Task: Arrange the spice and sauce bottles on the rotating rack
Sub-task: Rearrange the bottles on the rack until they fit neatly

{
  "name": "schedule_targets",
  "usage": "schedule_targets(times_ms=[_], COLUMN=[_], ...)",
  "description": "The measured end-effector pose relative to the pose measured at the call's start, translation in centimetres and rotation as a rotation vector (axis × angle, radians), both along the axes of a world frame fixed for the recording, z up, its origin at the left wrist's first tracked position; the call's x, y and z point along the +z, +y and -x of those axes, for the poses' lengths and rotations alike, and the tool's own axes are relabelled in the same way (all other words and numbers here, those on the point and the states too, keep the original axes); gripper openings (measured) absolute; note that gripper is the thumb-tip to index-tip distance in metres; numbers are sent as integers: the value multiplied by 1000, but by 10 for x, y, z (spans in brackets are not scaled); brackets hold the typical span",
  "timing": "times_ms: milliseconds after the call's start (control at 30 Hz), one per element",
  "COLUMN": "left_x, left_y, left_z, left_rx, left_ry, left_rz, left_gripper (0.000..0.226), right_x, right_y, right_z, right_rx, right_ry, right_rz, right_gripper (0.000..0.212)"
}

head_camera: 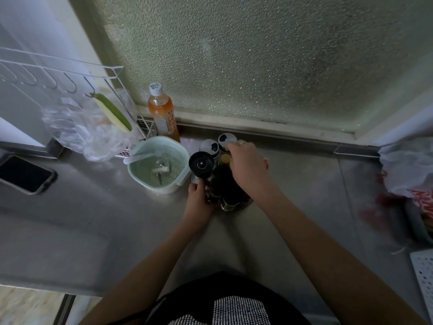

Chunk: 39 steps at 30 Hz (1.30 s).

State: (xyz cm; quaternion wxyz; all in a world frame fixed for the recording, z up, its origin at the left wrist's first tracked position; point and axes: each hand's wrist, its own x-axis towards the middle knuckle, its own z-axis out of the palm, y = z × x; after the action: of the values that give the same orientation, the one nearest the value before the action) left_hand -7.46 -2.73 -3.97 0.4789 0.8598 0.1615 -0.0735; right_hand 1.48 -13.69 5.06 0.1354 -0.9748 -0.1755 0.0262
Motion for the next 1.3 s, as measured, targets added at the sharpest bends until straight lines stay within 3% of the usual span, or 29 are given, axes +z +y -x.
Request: schedule_targets(times_ms=[133, 300, 433, 600, 733, 867, 933, 1067, 1167, 1300], left_x=[-3, -5, -5, 0, -3, -3, -2, -6, -12, -18], left_y=[1, -5, -11, -17, -14, -17, -21, -27, -28, -29], left_z=[-2, 11, 30, 25, 22, 20, 16, 8, 7, 6], left_rx=[-4, 21, -126, -231, -293, -407, -502, -593, -571, -481], left_ry=[26, -61, -71, -55, -31, 35, 54, 76, 71, 68], left_rz=[-44, -75, -141, -203, -181, -156, -154, -130, -120, -77], left_gripper=[56, 38, 44, 61, 54, 33, 39, 66, 79, 77], right_x=[-9, -7, 2, -3, -1, -2, -8, -4, 26, 64], right_y=[8, -5, -9, -1, 13, 13, 9, 3, -7, -41], right_z=[-21, -25, -28, -36, -42, -50, -50, -42, -30, -1], right_rx=[75, 146, 132, 224, 225, 237, 251, 260, 195, 72], right_ry=[108, 131, 37, 269, 251, 268, 270, 204, 65, -98], right_rz=[278, 198, -40, 104, 164, 248, 253, 132, -150, -458], right_gripper=[25, 29, 14, 45, 37, 33, 33, 30, 27, 27])
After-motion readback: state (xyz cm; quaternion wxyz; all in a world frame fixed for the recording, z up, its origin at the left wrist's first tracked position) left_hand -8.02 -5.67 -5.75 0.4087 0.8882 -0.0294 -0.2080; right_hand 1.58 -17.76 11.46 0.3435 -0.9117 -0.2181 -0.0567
